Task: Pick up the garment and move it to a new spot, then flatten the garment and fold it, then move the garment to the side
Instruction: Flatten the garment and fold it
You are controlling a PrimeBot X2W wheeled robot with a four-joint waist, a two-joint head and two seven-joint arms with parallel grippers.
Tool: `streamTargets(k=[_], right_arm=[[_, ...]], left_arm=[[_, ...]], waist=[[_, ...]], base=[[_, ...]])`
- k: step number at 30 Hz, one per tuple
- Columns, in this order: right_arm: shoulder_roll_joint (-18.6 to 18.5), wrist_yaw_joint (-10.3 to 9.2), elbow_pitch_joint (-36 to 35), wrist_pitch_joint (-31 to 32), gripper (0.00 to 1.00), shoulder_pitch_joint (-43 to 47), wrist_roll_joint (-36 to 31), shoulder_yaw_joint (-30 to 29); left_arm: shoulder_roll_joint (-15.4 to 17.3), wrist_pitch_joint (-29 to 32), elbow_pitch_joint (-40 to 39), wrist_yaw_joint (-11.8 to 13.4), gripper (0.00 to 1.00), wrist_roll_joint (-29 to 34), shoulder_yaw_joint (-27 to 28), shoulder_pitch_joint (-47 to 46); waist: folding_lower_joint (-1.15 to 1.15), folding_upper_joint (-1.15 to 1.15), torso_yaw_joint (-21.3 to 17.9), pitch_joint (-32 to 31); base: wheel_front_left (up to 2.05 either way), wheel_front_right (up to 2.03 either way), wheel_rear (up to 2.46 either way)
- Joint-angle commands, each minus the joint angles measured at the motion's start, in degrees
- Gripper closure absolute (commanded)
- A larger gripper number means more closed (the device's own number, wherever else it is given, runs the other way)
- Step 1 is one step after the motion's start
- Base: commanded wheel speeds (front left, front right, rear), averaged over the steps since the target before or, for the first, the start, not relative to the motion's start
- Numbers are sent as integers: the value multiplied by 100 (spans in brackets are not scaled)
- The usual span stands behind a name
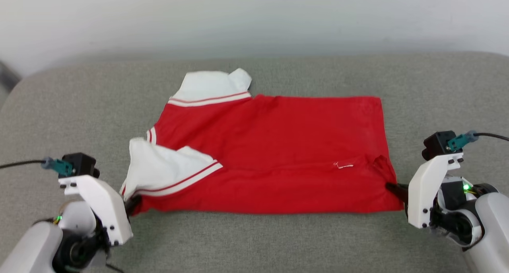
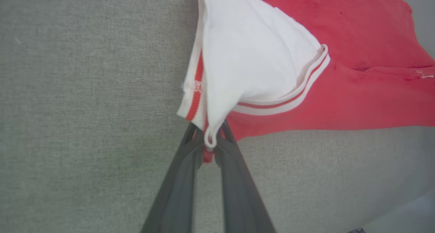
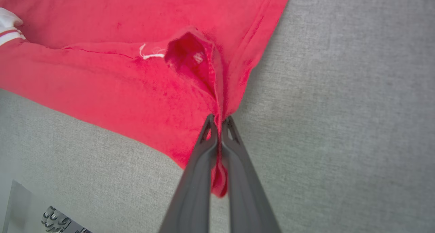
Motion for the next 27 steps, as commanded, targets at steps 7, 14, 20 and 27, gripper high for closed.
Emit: streamTargets(k=[7,14,20,27], right_arm=[[-126,-2,-446,53,100,687,53,32],[-42,-2,-571,82,100,1351,-37,-184],[141,-2,-502,-468,0,1511,-111,-270],[174,-2,-803,-2018,0,1383,-574,-352]], left_arm=[[166,-69,-464,295,100,-131,92,983],[82,-153,-729,529,100,-191,60,1658],[-217,-421,-274,393,0,-220,18,1448],[-179,-1087,-66,289,0,138,207,926]], waist=[[0,0,-64,-642],[0,0,-60,-749],[0,0,-77,-681],[0,0,-262,-566]], base=[[0,0,0],[0,0,0],[0,0,0],[0,0,0]])
